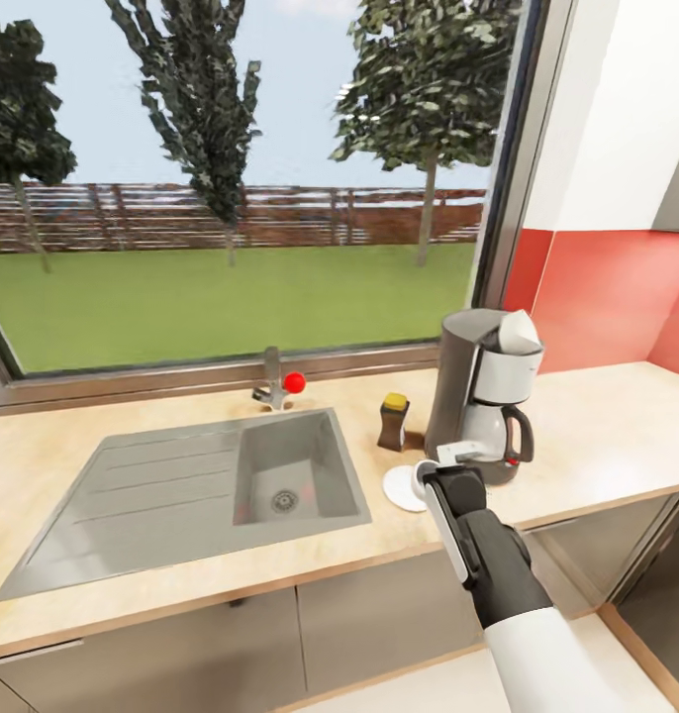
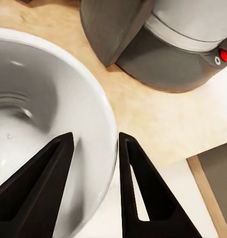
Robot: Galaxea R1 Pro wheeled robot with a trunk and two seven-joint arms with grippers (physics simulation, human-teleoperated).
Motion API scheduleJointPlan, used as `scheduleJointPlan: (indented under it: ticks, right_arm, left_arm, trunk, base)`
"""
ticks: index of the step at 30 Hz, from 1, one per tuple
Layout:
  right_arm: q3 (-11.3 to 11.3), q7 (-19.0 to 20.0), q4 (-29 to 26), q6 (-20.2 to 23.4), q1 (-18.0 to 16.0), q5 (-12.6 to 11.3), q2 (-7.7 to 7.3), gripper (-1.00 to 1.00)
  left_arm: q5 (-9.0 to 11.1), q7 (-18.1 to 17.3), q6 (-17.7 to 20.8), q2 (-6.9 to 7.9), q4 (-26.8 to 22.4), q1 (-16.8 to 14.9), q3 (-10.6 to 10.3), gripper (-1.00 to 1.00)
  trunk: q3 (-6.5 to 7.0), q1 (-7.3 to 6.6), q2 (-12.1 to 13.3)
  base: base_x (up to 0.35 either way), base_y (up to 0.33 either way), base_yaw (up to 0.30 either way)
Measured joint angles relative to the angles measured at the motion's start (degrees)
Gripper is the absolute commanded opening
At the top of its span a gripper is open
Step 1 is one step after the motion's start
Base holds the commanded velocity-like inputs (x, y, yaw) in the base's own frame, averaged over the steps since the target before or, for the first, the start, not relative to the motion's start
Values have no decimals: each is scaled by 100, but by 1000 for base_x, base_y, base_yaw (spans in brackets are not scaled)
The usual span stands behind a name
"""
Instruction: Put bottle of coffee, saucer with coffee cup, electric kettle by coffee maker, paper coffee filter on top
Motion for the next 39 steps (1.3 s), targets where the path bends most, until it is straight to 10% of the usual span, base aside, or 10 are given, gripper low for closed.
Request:
scheduleJointPlan:
  ticks: [39]
  right_arm:
    - [-4, -30, 619, 6, -1, 43, 1, -100]
  left_arm:
    - [-2, 613, 546, -17, 320, -6, -26, 100]
  trunk:
    - [0, 0, -1]
  base:
    - [93, 23, 0]
